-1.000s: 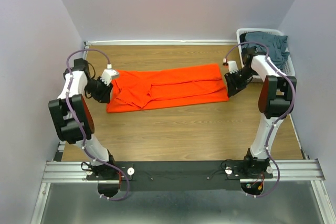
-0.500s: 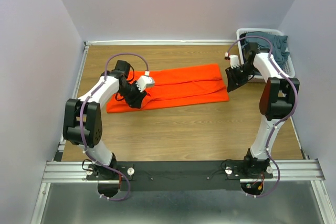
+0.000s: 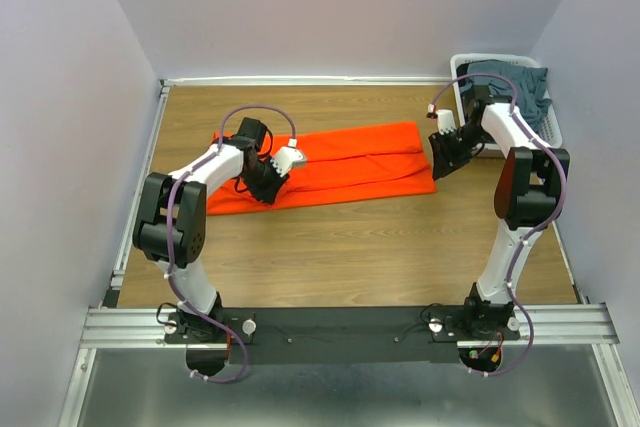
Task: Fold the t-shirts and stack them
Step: Fold the tshirt
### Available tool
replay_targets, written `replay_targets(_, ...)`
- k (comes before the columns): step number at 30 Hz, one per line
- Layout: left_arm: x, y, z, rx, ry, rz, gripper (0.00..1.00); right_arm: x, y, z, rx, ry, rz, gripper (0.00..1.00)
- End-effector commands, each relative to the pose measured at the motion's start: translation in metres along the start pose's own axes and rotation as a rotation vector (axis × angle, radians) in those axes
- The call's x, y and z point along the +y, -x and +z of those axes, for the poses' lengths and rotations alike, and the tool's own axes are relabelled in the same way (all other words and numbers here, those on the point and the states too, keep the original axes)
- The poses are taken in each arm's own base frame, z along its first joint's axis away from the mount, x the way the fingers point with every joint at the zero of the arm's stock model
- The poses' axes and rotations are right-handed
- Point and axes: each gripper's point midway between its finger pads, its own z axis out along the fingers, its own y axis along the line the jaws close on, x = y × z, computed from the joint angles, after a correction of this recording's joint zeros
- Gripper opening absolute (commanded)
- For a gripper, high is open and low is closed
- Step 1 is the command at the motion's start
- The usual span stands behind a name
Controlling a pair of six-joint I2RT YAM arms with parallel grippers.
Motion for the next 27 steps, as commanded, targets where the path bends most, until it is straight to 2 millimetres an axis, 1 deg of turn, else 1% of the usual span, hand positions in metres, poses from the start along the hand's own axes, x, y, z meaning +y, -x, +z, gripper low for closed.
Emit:
replay_targets(1,0.018,0.008,-0.007,0.009,0.085,0.003,0.2,0.001,-0.001,-0.003,-0.009,0.0,-0.003,0.43)
replay_targets(2,0.021,0.012,-0.011,0.002,0.099,0.012,0.12,0.001,-0.001,-0.003,-0.009,0.0,-0.005,0.43)
replay_targets(4,0.022,0.016,-0.015,0.003,0.111,0.016,0.06,0.001,0.0,-0.003,-0.012,0.0,-0.006,0.43)
replay_targets(5,0.025,0.02,-0.019,-0.003,0.122,0.021,0.0,0.0,0.001,-0.002,-0.013,0.0,-0.006,0.43)
replay_targets(8,0.033,0.027,-0.024,-0.005,0.14,0.035,0.0,-0.002,0.005,-0.003,-0.022,-0.006,-0.008,0.43)
replay_targets(9,0.039,0.034,-0.027,-0.008,0.154,0.044,0.0,-0.003,0.006,-0.002,-0.022,-0.004,-0.006,0.43)
replay_targets(10,0.042,0.036,-0.028,-0.005,0.158,0.048,0.0,-0.004,0.008,-0.003,-0.028,-0.009,-0.01,0.43)
replay_targets(11,0.051,0.049,-0.035,-0.024,0.183,0.061,0.0,-0.004,0.009,-0.003,-0.031,-0.011,-0.01,0.43)
replay_targets(12,0.054,0.05,-0.031,-0.012,0.174,0.058,0.0,-0.005,0.01,-0.002,-0.029,-0.01,-0.009,0.43)
replay_targets(13,0.058,0.054,-0.031,-0.013,0.176,0.064,0.0,-0.006,0.012,-0.003,-0.034,-0.013,-0.01,0.43)
replay_targets(14,0.067,0.064,-0.032,-0.018,0.185,0.069,0.0,-0.006,0.012,-0.003,-0.033,-0.012,-0.009,0.43)
replay_targets(15,0.071,0.068,-0.032,-0.016,0.191,0.074,0.0,-0.007,0.012,-0.002,-0.032,-0.011,-0.009,0.43)
replay_targets(16,0.081,0.077,-0.03,-0.02,0.201,0.089,0.0,-0.006,0.012,-0.002,-0.033,-0.01,-0.009,0.43)
replay_targets(17,0.082,0.075,-0.031,-0.012,0.204,0.087,0.0,-0.006,0.012,-0.002,-0.033,-0.01,-0.009,0.43)
replay_targets(18,0.093,0.083,-0.029,-0.01,0.218,0.092,0.0,-0.006,0.013,-0.001,-0.033,-0.007,-0.008,0.43)
replay_targets(19,0.097,0.087,-0.028,-0.009,0.221,0.095,0.0,-0.006,0.013,-0.001,-0.034,-0.007,-0.01,0.43)
replay_targets(20,0.102,0.09,-0.026,-0.009,0.22,0.097,0.05,-0.005,0.012,-0.001,-0.031,-0.004,-0.007,0.43)
replay_targets(21,0.109,0.096,-0.022,-0.006,0.219,0.099,0.13,-0.005,0.011,0.0,-0.03,-0.001,-0.006,0.43)
replay_targets(22,0.112,0.098,-0.021,-0.008,0.216,0.101,0.21,-0.005,0.011,0.0,-0.031,-0.001,-0.008,0.43)
replay_targets(23,0.116,0.103,-0.018,-0.01,0.217,0.106,0.34,-0.005,0.011,-0.001,-0.031,-0.002,-0.009,0.43)
replay_targets(25,0.12,0.106,-0.021,-0.017,0.228,0.106,0.43,-0.005,0.01,-0.001,-0.028,-0.004,-0.012,0.43)
replay_targets(26,0.121,0.11,-0.027,-0.03,0.24,0.112,0.49,-0.005,0.011,-0.002,-0.031,-0.007,-0.015,0.43)
replay_targets(27,0.121,0.11,-0.031,-0.039,0.241,0.109,0.49,-0.005,0.011,-0.002,-0.031,-0.01,-0.016,0.43)
